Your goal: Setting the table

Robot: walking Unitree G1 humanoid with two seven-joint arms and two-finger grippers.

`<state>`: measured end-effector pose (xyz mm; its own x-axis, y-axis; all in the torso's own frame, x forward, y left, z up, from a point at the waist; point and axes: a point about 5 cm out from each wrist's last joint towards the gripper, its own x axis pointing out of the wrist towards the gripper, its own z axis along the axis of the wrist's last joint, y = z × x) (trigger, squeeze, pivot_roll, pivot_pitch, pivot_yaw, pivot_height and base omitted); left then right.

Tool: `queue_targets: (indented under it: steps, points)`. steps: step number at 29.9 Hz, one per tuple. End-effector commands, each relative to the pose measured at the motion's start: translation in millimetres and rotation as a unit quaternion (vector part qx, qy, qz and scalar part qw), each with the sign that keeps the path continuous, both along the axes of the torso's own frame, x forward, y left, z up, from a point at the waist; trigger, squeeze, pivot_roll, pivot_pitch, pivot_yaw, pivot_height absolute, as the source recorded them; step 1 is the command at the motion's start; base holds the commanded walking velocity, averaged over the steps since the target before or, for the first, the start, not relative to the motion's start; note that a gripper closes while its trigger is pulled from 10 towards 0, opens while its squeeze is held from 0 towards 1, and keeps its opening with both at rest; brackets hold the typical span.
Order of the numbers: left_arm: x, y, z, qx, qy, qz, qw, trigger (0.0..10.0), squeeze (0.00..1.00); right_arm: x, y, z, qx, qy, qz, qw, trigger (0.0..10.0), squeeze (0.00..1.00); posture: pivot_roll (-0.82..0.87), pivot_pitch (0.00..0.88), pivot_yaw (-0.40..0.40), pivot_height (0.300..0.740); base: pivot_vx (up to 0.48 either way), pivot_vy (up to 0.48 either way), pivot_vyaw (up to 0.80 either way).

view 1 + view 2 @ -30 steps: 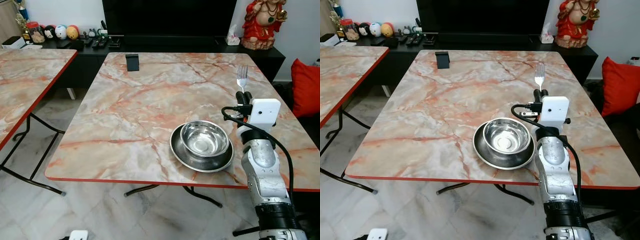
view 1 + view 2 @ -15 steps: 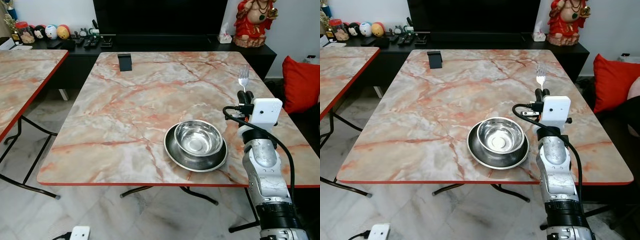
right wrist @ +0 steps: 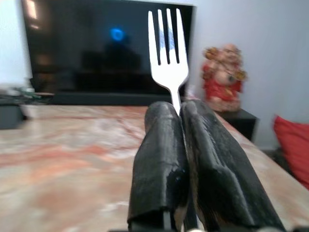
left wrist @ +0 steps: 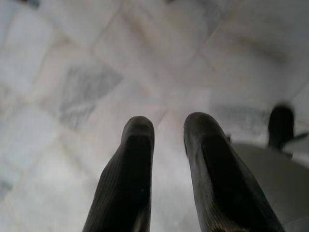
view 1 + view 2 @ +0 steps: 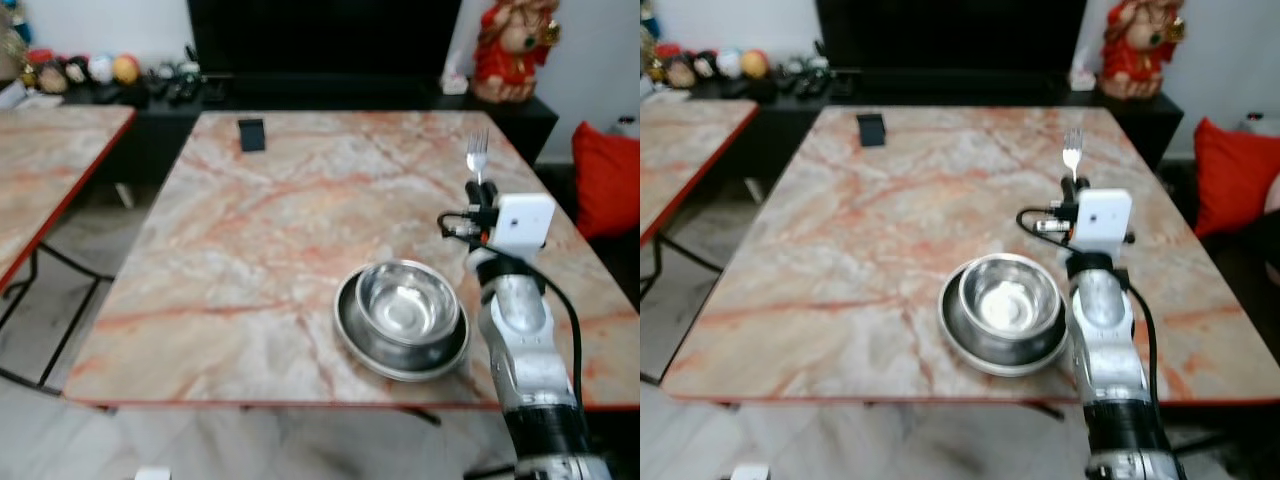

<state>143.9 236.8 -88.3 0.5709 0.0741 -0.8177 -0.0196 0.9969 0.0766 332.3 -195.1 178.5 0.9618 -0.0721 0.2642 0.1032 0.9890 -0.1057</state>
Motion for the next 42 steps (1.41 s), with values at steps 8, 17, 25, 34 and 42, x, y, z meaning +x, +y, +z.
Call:
queue_targets:
  steps: [8, 17, 25, 34, 42]
  points:
    - [-11.9, 9.4, -2, 0.001, 0.015, 0.003, 1.000, 10.0, 0.00, 0.5, -10.8, 7, -0.009, 0.008, -0.025, 1.000, 10.0, 0.00, -0.09, 0.000, -0.003, 0.740, 0.000, 0.000, 0.00]
    - [-2.6, -23.3, -6, -0.013, 0.011, -0.018, 1.000, 10.0, 0.00, -8.8, -43.3, 9, -0.038, 0.133, -0.079, 0.987, 10.0, 0.00, -0.12, 0.000, 0.000, 0.740, 0.000, 0.000, 0.00]
    - [-0.6, -20.9, -5, -0.012, 0.011, -0.018, 1.000, 10.0, 0.00, -31.3, -57.1, -26, -0.008, 0.271, -0.084, 0.959, 10.0, 0.00, -0.12, 0.000, 0.000, 0.740, 0.000, 0.000, 0.00]
    - [-3.2, -2.9, -2, -0.006, 0.009, -0.010, 1.000, 10.0, 0.00, -40.0, -57.9, -49, 0.036, 0.364, -0.045, 0.930, 10.0, 0.00, -0.12, 0.000, -0.011, 0.740, 0.000, 0.000, 0.00]
    - [-2.4, -2.5, -1, -0.006, 0.003, -0.010, 1.000, 10.0, 0.00, -36.3, -57.3, -58, 0.021, 0.389, -0.022, 0.921, 10.0, 0.00, -0.11, 0.000, -0.012, 0.740, 0.000, 0.000, 0.00]
